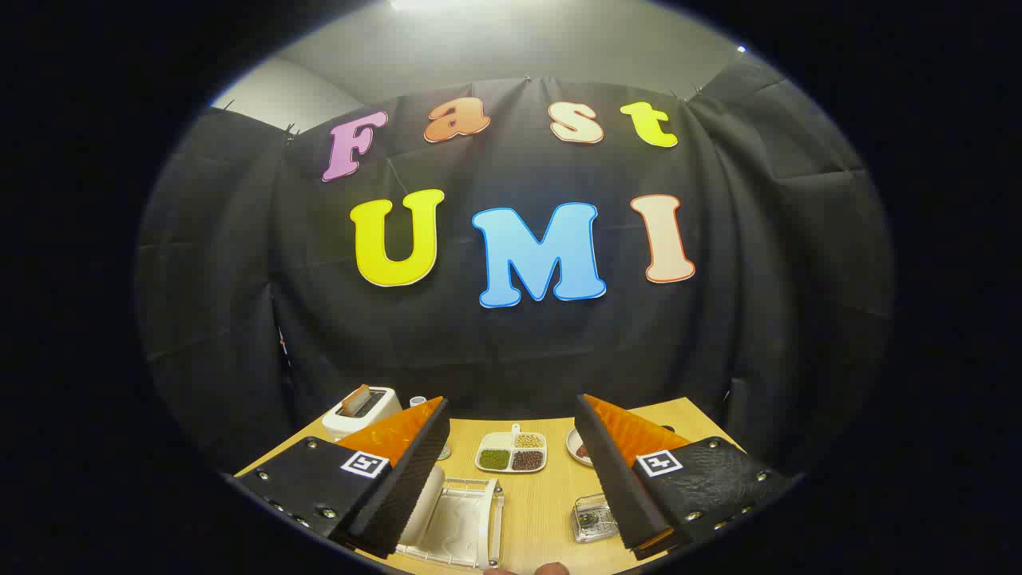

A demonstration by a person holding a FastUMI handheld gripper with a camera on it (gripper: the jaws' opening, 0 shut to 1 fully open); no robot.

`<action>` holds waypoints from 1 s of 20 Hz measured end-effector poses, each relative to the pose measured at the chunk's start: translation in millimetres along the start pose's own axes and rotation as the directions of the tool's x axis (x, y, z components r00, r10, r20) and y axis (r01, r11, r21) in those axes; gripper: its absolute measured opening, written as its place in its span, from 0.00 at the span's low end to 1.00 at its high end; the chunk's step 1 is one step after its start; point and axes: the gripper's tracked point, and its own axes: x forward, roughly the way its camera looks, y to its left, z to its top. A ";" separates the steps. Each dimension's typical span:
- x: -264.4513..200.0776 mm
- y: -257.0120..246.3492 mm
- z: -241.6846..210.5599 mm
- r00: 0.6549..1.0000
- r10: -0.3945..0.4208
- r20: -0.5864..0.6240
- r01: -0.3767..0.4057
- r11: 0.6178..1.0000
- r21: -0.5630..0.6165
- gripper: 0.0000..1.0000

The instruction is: Take the plate from the dish rack, then take the spoon from the basket and place it into the plate.

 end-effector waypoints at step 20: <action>24.3 43.0 -48.8 0.964 0.085 -0.254 -0.087 0.996 0.003 0.97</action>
